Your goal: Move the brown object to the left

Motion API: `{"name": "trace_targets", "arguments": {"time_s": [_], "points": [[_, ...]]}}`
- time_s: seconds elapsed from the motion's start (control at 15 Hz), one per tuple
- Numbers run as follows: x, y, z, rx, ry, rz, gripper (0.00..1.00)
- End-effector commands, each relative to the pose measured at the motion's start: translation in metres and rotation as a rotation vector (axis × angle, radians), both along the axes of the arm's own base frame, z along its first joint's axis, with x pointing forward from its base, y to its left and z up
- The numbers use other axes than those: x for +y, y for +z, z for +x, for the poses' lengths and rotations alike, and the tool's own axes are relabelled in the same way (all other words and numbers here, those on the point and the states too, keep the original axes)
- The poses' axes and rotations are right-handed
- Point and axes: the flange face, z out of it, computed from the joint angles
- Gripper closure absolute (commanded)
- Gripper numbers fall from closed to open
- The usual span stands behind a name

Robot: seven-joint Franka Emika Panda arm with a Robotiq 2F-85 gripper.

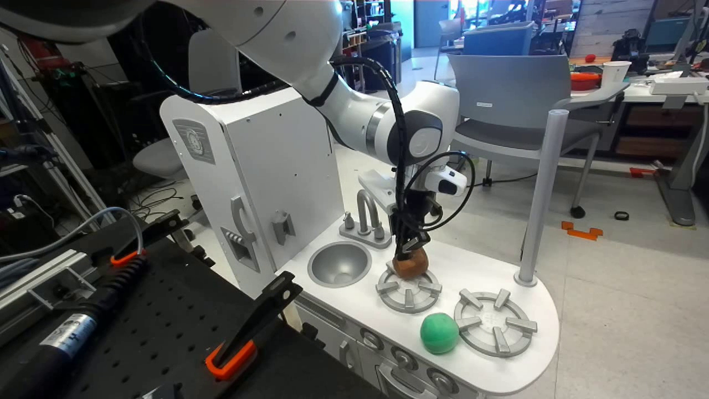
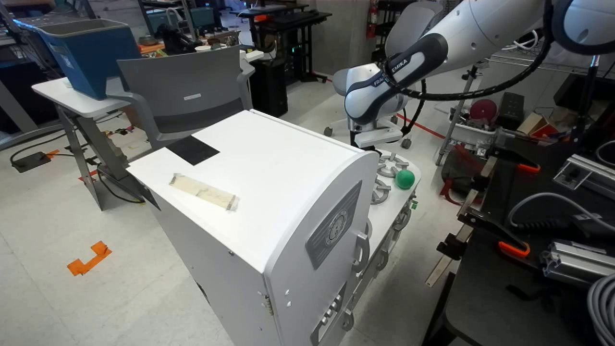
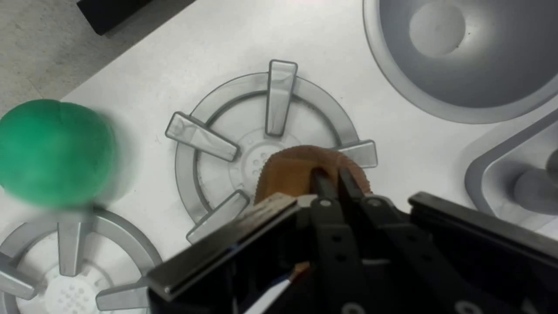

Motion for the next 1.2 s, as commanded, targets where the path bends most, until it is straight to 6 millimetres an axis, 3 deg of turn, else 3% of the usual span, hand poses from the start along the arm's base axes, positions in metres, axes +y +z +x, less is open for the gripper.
{"name": "trace_targets", "arguments": {"time_s": [0.0, 0.2, 0.27, 0.33, 0.47, 0.93, 1.13], "points": [[-0.002, -0.004, -0.009, 0.062, 0.019, -0.002, 0.98], [-0.009, -0.006, -0.012, 0.107, 0.006, -0.013, 0.98], [-0.011, -0.007, -0.014, 0.119, 0.005, -0.014, 0.68], [-0.013, -0.008, -0.016, 0.129, 0.001, -0.016, 0.67], [-0.014, -0.008, -0.019, 0.149, 0.013, -0.012, 0.53], [0.007, 0.012, -0.011, 0.136, 0.076, -0.009, 0.01], [0.010, 0.026, -0.014, 0.150, 0.119, -0.022, 0.00]]}}
